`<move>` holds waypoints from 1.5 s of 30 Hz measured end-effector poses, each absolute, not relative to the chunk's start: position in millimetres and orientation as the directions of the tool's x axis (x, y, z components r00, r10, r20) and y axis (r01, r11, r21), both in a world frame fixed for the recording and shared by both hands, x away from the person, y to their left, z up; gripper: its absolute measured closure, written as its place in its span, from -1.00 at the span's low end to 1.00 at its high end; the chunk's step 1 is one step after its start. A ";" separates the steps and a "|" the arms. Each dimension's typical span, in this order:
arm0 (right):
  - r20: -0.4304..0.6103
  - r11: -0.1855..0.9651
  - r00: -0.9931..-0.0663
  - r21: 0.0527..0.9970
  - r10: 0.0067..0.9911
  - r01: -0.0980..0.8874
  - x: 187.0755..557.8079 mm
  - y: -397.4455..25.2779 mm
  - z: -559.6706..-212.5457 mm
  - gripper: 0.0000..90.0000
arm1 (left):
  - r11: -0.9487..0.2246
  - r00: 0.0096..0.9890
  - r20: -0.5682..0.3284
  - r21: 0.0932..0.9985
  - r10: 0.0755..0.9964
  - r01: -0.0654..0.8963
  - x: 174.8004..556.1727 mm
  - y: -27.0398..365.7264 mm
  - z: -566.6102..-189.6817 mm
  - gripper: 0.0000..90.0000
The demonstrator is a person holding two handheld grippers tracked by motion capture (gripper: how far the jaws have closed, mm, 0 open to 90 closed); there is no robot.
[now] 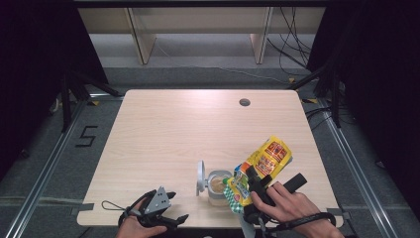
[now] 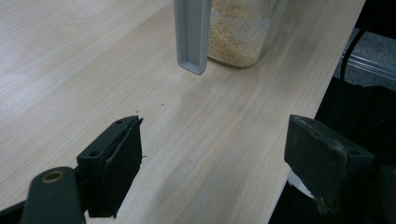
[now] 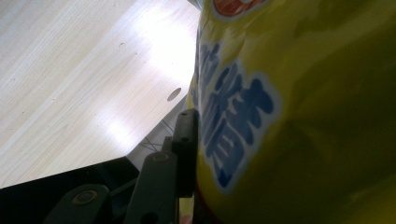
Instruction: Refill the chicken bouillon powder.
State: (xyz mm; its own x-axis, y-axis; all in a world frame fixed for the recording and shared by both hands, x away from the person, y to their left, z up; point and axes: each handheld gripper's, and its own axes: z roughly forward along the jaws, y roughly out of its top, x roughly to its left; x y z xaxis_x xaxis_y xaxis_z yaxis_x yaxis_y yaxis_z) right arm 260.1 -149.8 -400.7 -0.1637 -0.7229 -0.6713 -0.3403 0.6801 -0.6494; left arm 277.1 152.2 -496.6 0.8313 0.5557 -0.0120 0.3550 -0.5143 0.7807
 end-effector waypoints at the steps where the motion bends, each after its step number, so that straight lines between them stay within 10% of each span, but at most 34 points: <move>1: -0.671 0.681 -0.165 -0.649 -0.723 -0.340 260.0 -149.9 -400.7 0.56 | -0.509 0.829 -0.010 0.785 0.559 0.352 277.1 151.9 -497.1 -0.59; 45: -0.707 0.723 -0.198 -0.601 -0.680 -0.340 259.7 -154.5 -403.7 0.58 | -0.508 0.829 -0.008 0.786 0.560 0.351 277.0 151.6 -497.5 -0.59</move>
